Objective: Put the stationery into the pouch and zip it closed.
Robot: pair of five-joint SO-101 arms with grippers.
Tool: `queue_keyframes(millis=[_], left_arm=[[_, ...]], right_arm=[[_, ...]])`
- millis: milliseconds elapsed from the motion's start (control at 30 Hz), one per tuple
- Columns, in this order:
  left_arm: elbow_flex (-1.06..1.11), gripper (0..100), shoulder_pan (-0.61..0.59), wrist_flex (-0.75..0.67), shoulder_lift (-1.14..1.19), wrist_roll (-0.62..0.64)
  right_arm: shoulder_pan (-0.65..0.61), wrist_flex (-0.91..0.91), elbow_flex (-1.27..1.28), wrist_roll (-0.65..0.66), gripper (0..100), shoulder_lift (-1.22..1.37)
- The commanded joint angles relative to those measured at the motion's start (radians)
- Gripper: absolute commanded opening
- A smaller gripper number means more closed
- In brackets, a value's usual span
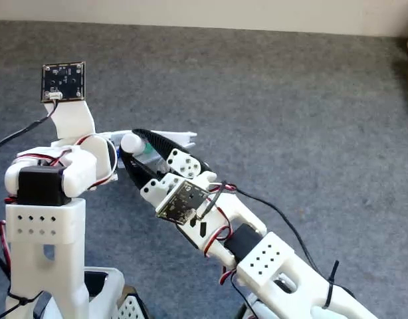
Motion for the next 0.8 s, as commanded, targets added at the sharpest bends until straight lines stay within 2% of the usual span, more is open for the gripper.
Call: queue_keyframes(millis=[0, 267, 400, 533, 767], left_arm=[[-0.021, 2, 0.004, -0.017, -0.025, 0.006], [-0.021, 2, -0.025, -0.023, -0.025, 0.006], [-0.021, 2, -0.024, -0.023, -0.025, 0.006], [-0.021, 2, -0.024, -0.023, -0.025, 0.006], [-0.021, 2, -0.024, -0.025, -0.025, 0.006]], right_arm=[[0.016, 0.062, -0.005, 0.011, 1.1, 0.004], [0.019, 0.088, -0.005, 0.011, 1.8, 0.002], [0.021, 0.096, -0.005, 0.011, 12.8, 0.002], [0.033, 0.182, -0.012, 0.009, 15.2, -0.035], [0.031, 0.386, -0.013, 0.008, 15.2, -0.292]])
